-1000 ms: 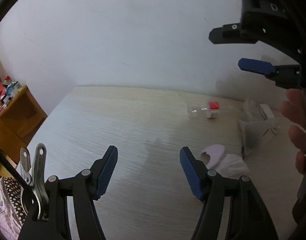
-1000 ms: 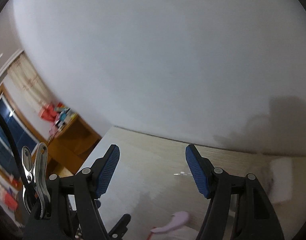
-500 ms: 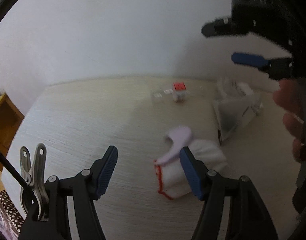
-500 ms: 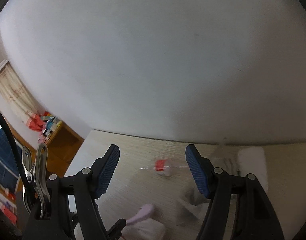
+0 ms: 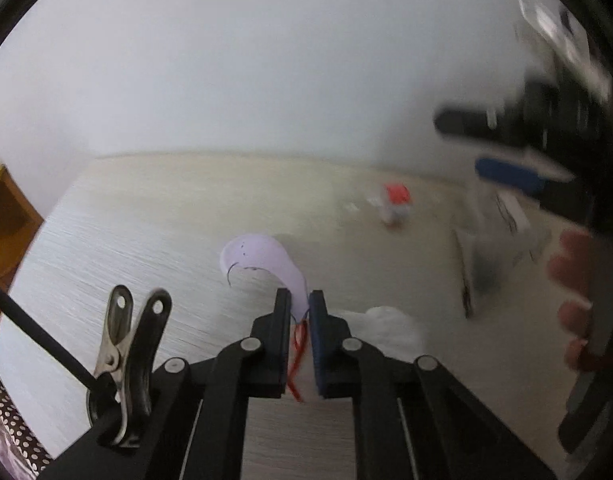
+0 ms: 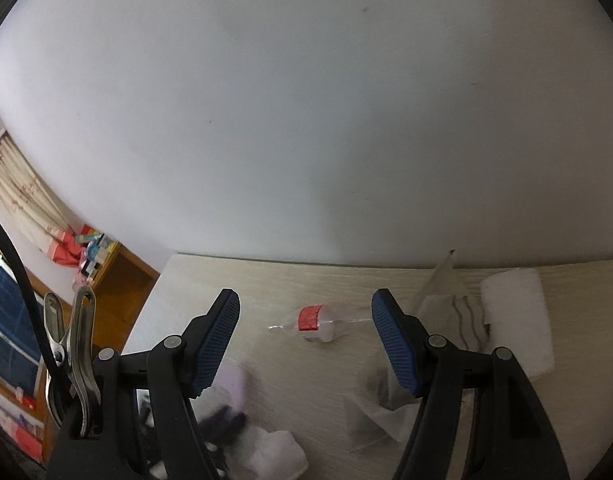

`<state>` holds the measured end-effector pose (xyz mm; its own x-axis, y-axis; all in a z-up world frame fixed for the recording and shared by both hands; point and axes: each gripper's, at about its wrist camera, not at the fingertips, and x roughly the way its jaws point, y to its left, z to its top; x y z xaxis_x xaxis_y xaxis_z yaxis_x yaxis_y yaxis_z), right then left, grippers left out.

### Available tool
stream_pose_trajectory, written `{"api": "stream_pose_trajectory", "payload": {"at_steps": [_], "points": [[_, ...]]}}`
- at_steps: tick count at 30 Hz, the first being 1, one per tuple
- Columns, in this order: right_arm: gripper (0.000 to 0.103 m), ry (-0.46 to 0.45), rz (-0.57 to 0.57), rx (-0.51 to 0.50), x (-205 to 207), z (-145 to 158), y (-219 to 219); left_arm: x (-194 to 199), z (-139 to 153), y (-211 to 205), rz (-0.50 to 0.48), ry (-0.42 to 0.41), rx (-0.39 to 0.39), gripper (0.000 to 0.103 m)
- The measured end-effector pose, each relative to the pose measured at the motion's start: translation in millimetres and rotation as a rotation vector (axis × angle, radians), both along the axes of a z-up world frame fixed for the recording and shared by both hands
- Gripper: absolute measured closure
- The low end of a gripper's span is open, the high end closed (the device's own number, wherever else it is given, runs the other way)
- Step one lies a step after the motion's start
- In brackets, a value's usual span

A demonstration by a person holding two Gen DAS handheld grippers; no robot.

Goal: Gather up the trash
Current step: 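Grasp the white sock with red trim with the left tool, then grasp the clear plastic bottle by its cap with the right tool while the left tool holds the sock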

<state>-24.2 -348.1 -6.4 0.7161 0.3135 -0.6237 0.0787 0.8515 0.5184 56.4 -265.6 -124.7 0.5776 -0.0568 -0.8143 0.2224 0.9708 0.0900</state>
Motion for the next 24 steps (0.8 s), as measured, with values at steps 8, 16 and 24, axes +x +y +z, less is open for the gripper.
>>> {"api": "stream_pose_trajectory", "payload": {"at_steps": [8,16,24], "points": [[0.033,0.052,0.074,-0.222,27,-13,58,24,23,68,0.183,-0.012,-0.001,0.093],[0.02,0.09,0.03,-0.305,40,-29,107,26,31,112,0.303,-0.03,0.007,0.093],[0.037,0.196,-0.132,-0.394,62,-53,109,7,48,117,0.323,-0.042,0.008,0.093]]}}
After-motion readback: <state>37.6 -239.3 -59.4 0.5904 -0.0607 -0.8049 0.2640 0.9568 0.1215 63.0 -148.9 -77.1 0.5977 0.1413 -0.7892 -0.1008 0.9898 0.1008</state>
